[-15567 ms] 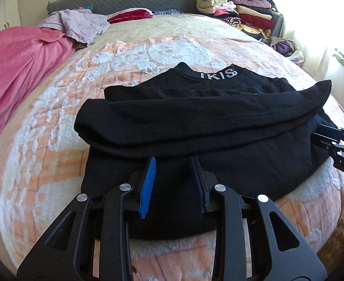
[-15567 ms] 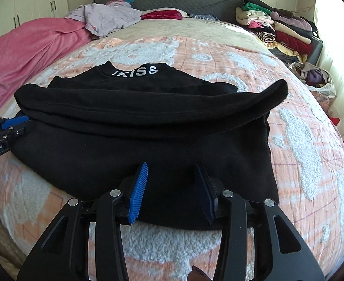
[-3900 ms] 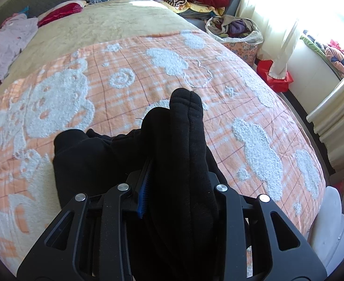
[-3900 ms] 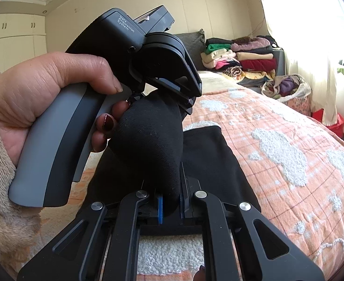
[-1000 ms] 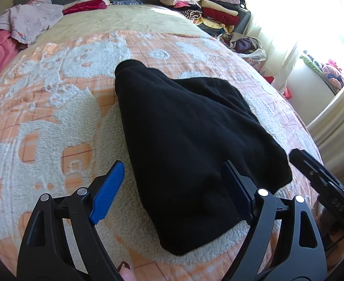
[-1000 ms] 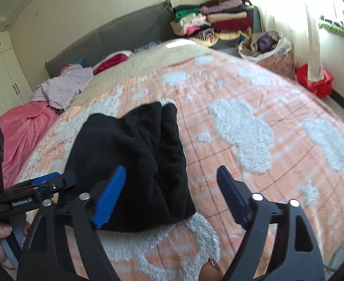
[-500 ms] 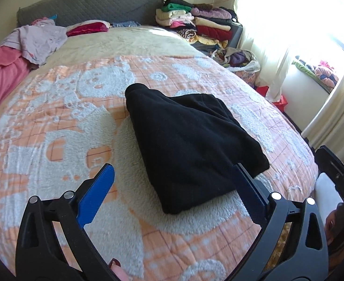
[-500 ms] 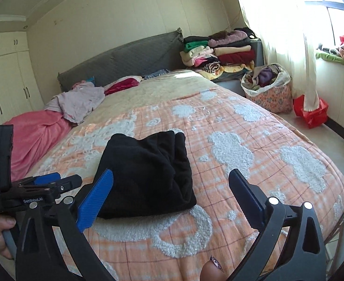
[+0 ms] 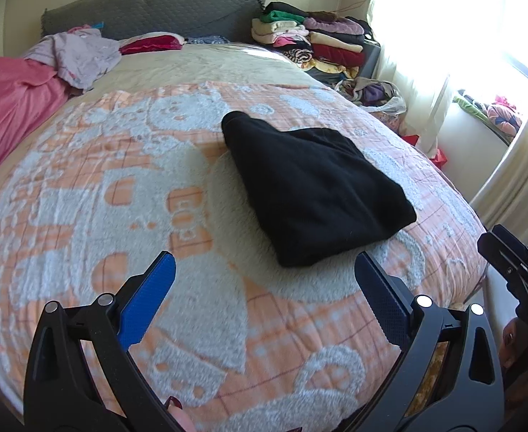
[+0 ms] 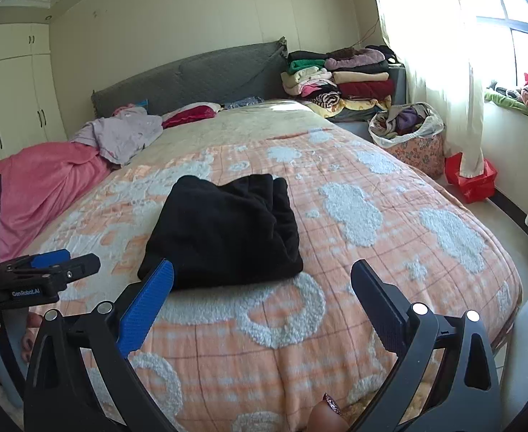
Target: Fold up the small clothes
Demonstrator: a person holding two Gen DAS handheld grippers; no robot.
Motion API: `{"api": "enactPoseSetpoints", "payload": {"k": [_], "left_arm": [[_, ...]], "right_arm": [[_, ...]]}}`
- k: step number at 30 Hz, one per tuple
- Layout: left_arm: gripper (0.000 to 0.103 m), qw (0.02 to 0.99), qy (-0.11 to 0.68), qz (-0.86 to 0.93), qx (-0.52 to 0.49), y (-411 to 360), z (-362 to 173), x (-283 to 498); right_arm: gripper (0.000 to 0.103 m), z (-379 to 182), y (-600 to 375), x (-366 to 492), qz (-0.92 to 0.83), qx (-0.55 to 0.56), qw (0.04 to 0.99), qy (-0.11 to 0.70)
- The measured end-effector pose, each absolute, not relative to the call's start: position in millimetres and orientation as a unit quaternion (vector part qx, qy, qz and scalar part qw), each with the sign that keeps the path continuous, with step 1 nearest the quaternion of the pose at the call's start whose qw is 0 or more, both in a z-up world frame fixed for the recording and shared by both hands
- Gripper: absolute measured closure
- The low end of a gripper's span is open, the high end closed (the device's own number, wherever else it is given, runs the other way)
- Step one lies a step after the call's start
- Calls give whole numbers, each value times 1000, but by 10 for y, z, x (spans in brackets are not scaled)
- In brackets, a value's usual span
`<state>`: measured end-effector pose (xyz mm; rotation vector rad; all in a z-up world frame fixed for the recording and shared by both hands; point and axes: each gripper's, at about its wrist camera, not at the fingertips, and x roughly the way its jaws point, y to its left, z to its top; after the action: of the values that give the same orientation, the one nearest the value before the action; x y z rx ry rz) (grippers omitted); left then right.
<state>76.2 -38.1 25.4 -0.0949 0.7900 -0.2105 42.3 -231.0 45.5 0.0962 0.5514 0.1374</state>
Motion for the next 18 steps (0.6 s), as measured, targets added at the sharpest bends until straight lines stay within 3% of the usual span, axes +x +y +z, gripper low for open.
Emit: {"api": "enactPoseSetpoints", "payload": {"k": [18], "left_arm": [[10, 913, 396, -83, -47, -263, -142, 344]], "right_arm": [[5, -49, -2115, 116, 65, 35, 947, 314]]}}
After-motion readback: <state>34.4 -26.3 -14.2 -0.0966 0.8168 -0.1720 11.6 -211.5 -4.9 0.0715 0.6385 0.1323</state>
